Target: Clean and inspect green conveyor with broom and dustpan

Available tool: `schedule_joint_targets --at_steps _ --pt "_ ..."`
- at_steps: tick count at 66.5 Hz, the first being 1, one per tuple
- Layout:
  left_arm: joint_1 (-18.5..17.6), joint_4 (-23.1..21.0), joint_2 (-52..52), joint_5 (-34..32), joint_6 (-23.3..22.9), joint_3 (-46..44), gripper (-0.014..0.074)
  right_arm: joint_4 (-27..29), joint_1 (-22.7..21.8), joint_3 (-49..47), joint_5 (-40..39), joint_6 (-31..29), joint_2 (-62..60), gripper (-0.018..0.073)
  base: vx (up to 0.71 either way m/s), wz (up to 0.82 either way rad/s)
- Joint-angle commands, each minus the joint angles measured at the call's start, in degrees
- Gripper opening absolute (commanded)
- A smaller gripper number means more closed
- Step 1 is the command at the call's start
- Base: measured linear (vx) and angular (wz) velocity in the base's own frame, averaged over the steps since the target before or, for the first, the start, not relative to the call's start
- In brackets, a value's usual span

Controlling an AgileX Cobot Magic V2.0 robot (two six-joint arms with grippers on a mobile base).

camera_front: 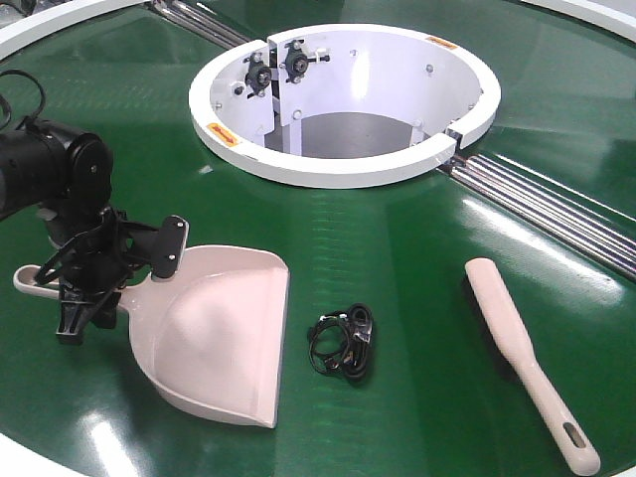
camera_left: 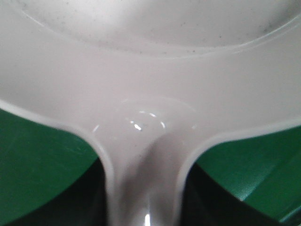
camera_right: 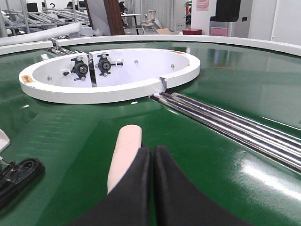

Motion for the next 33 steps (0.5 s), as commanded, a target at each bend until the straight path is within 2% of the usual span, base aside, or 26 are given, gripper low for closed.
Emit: schedule_joint_targets --at_steps 1,33 --pt "-0.53 -0.54 -2.81 -0.51 -0.67 -1.59 -0.0007 -0.02 -0.21 1.24 -4.41 -0.78 -1.05 -0.0010 0.00 0.00" --pt "-0.53 -0.54 -2.81 -0.51 -0.67 -1.59 -0.0006 -0.02 -0.21 1.24 -4.41 -0.78 -1.05 -0.0010 0.00 0.00"
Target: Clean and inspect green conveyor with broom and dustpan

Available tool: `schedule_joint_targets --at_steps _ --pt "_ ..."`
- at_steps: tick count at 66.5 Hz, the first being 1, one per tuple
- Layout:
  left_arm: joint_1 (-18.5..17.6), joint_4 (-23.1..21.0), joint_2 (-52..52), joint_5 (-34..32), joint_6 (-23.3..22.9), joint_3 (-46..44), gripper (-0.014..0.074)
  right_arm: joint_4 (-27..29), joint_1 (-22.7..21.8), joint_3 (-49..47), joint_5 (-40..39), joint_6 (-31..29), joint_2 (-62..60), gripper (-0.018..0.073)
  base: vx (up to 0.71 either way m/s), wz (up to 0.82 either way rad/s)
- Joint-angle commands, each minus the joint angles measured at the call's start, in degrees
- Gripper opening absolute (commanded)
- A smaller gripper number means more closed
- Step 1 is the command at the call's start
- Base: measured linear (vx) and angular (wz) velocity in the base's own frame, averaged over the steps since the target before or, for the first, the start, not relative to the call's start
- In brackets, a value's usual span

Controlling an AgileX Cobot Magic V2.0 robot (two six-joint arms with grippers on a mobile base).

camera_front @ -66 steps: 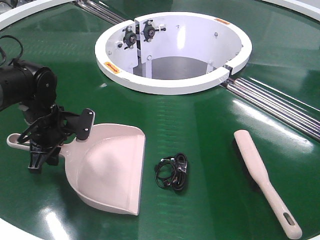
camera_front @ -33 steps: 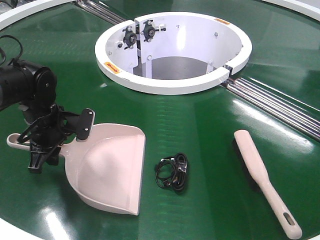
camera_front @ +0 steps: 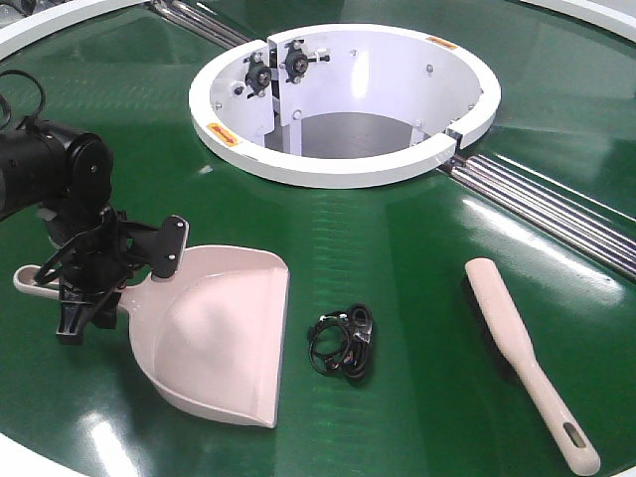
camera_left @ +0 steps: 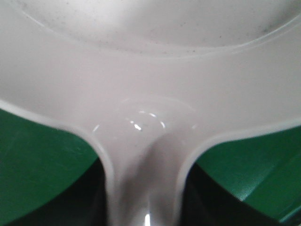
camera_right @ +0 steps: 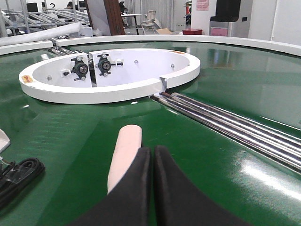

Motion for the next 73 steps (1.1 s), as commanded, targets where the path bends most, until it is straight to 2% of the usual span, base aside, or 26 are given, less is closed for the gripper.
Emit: schedule_joint_targets --at_steps 1,39,47,51,55,65,73 --pt "-0.53 -0.50 -2.81 -0.51 -0.67 -1.59 -0.0006 -0.02 -0.21 1.24 -4.41 -0.78 -1.05 -0.0010 0.00 0.00" --pt "-0.53 -0.44 -2.81 -0.51 -0.67 -1.59 -0.0006 -0.02 -0.21 1.19 -4.57 -0.78 -1.05 -0.0010 0.00 0.00" --pt "-0.53 -0.44 -2.81 -0.51 -0.67 -1.59 -0.0006 0.07 -0.21 1.19 -8.26 -0.64 -1.05 -0.0010 0.00 0.00" --pt "-0.53 -0.44 -2.81 -0.51 -0.67 -1.59 -0.0006 0.87 -0.21 0.87 -12.43 0.93 -1.05 -0.0010 0.00 0.00" --pt "-0.53 -0.44 -2.81 -0.51 -0.67 -1.59 -0.0006 1.61 -0.21 -0.22 -12.93 2.83 -1.05 -0.0010 0.00 0.00" --pt "-0.53 -0.44 -2.81 -0.51 -0.67 -1.59 -0.0006 1.81 -0.21 -8.20 -8.26 3.36 0.58 -0.0010 0.00 0.00" --pt "-0.53 -0.44 -2.81 -0.51 -0.67 -1.59 -0.0006 2.42 -0.21 -16.26 0.27 3.31 6.32 -0.0010 0.00 0.00"
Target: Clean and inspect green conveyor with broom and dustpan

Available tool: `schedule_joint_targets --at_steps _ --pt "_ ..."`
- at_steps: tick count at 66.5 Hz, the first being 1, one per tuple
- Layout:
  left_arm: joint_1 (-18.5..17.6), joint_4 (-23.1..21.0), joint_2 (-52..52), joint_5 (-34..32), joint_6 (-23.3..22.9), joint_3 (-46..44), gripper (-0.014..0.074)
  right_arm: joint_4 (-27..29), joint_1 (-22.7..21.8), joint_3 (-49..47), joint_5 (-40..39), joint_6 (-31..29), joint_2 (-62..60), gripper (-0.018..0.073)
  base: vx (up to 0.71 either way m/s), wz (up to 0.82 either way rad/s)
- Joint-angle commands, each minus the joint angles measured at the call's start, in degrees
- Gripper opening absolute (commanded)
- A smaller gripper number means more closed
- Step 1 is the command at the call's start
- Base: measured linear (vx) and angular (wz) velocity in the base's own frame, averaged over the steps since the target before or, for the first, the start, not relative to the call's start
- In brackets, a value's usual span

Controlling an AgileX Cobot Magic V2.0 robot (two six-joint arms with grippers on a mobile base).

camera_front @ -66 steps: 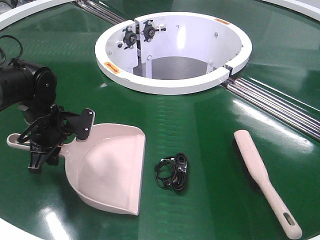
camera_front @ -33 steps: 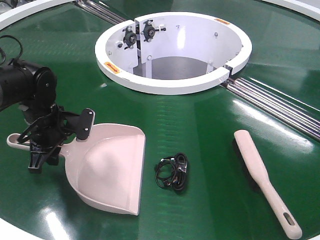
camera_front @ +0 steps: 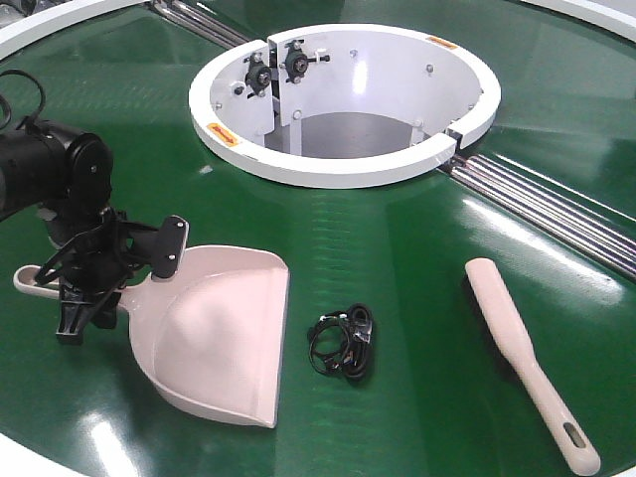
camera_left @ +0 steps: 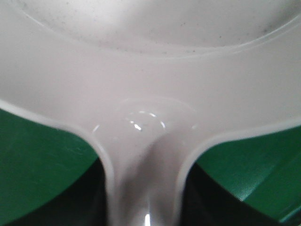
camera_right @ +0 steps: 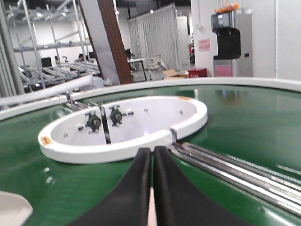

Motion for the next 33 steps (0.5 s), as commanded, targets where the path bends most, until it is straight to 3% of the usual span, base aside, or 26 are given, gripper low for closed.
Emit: schedule_joint_targets --at_steps 1,15,33 --pt "-0.53 -0.44 -2.81 -0.51 -0.67 -1.59 -0.0006 0.73 -0.21 -7.75 3.02 -0.18 5.61 -0.0010 0.00 0.00" --pt "-0.53 -0.44 -2.81 -0.51 -0.67 -1.59 -0.0006 0.98 -0.21 -17.51 20.33 -0.35 17.74 -0.0010 0.00 0.00" --pt "-0.53 -0.44 -2.81 -0.51 -0.67 -1.59 -0.0006 1.13 -0.21 -17.99 20.01 0.52 25.67 -0.0008 0.00 0.00"
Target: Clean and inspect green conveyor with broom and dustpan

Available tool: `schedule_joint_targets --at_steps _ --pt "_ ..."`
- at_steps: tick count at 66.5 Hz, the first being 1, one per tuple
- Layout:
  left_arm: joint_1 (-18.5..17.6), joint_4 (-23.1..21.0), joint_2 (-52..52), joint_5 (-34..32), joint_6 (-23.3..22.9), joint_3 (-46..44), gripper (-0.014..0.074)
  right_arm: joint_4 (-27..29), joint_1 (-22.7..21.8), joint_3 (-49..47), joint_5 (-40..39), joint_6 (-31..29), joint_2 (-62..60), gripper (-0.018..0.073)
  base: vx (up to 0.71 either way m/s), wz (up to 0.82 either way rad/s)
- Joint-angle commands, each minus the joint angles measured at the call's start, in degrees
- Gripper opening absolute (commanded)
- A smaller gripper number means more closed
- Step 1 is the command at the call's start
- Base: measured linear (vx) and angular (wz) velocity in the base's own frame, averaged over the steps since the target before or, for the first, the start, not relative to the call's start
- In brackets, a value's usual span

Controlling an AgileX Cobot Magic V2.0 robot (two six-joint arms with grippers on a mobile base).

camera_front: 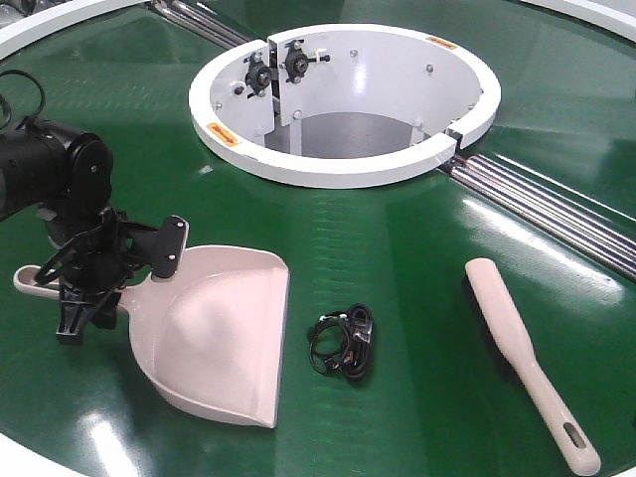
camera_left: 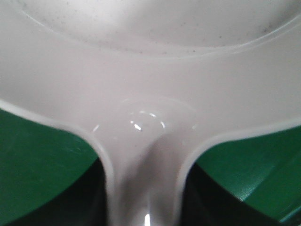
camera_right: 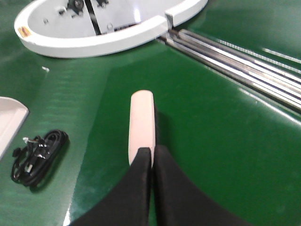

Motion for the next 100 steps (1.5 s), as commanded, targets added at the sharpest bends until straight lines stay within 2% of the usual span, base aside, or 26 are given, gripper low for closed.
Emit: schedule_joint_targets --at_steps 1,8,17,40,48,58,78,100 --pt "-0.53 -0.44 -2.81 -0.51 -0.67 -1.59 -0.0006 0.02 -0.21 -2.05 -3.84 0.28 2.68 -0.0008 0.00 0.00" --pt "-0.53 -0.44 -2.81 -0.51 -0.67 -1.59 -0.0006 -0.03 -0.21 -3.52 -1.72 0.34 5.07 0.0003 0.00 0.00" --pt "-0.53 -0.44 -2.81 -0.51 -0.67 -1.59 -0.0006 -0.76 -0.21 -6.94 3.47 -0.51 8.80 0.0083 0.00 0.00" --pt "-0.53 -0.44 -2.81 -0.51 -0.67 -1.59 -0.0006 -1.24 -0.06 -14.50 12.11 -0.60 19.17 0.0475 0.00 0.00" --pt "-0.53 -0.44 -2.81 -0.51 -0.67 -1.59 -0.0006 -2.30 3.27 -17.22 14.04 -0.67 24.14 0.0560 0.00 0.00" --pt "-0.53 -0.44 -2.81 -0.51 -0.67 -1.59 -0.0006 -5.08 7.36 -21.17 17.30 0.20 32.01 0.0575 0.00 0.00" --pt "-0.53 -0.44 -2.81 -0.51 -0.67 -1.59 -0.0006 -5.33 7.45 -29.49 25.41 1.95 47.74 0.0573 0.00 0.00" --pt "-0.53 -0.44 -2.81 -0.51 -0.67 -1.59 -0.0006 -5.14 7.45 -33.32 27.75 2.00 58.38 0.0548 0.00 0.00"
